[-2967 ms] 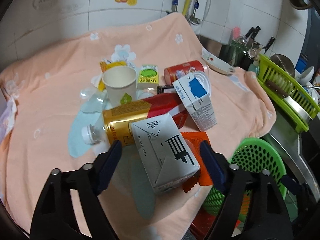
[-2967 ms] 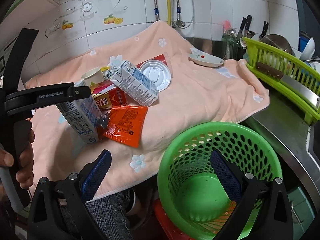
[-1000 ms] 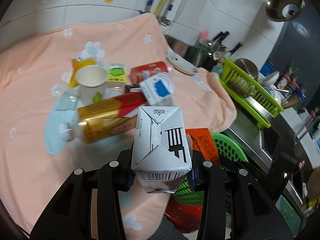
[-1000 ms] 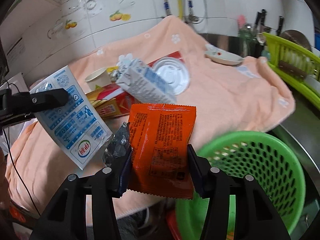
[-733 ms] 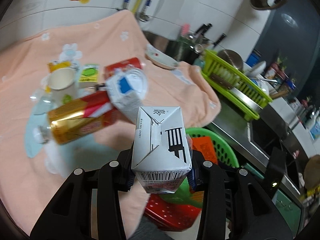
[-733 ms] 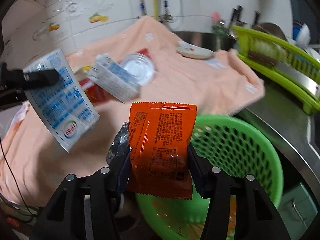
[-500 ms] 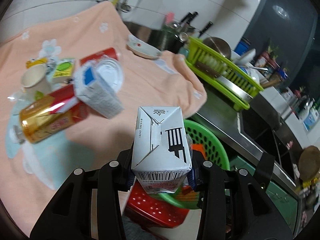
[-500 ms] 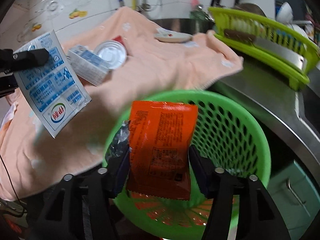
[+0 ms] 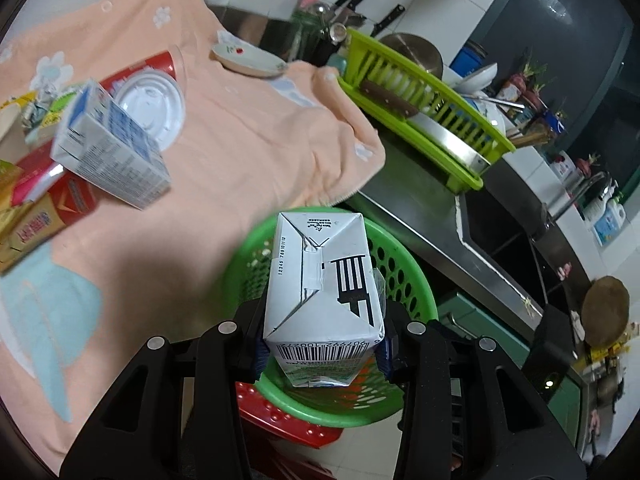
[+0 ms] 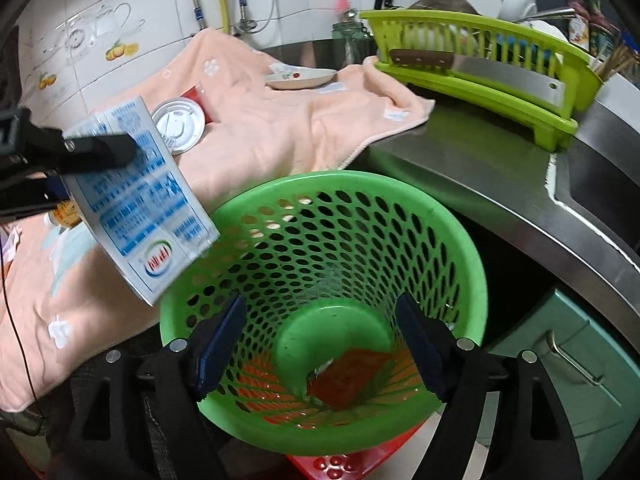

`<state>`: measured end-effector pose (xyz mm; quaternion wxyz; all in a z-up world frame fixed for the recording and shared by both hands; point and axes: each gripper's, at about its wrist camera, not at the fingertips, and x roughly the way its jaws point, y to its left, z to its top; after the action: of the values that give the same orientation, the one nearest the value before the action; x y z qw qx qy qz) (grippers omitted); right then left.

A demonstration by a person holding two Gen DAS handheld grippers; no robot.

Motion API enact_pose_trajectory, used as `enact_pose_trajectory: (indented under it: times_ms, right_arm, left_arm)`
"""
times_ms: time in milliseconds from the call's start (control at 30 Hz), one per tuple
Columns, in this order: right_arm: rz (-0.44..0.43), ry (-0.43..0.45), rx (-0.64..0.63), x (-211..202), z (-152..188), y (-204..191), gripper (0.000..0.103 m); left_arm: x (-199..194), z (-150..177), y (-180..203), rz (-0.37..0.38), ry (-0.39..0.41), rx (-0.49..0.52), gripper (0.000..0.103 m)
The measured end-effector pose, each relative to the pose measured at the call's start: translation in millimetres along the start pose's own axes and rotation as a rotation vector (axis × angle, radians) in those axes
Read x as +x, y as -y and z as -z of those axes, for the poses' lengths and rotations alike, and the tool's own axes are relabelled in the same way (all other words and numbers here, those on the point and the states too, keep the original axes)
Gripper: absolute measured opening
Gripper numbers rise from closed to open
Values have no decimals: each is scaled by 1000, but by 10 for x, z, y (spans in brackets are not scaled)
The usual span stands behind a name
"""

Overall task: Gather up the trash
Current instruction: 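Carry both items over the green basket and open both grippers to drop them, then grasp the gold drink bottle with the left gripper while the right grasps a blue-white milk carton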

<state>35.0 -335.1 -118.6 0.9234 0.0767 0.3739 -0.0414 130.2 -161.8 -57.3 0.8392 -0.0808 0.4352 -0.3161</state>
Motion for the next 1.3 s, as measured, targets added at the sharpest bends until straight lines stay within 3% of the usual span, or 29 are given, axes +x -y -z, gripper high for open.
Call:
enact_pose_trajectory:
  times_ms: [200,333,633,1300]
  right_arm:
    - [11,20,6,-74,2,40,75]
    - [4,25,7,-93,-8,24,75]
    - [-9,37,-4,-135,-56,-39,75]
    - [-141,70,-183,0,-494,-817,75]
  left_arm:
    - [129,51,46,9,-24,11,42]
    - [148,76,51,23,-37,8,53]
    - [25,71,36,24,-14,24,55]
    - [-907,-118,-819,-206,137,-38,55]
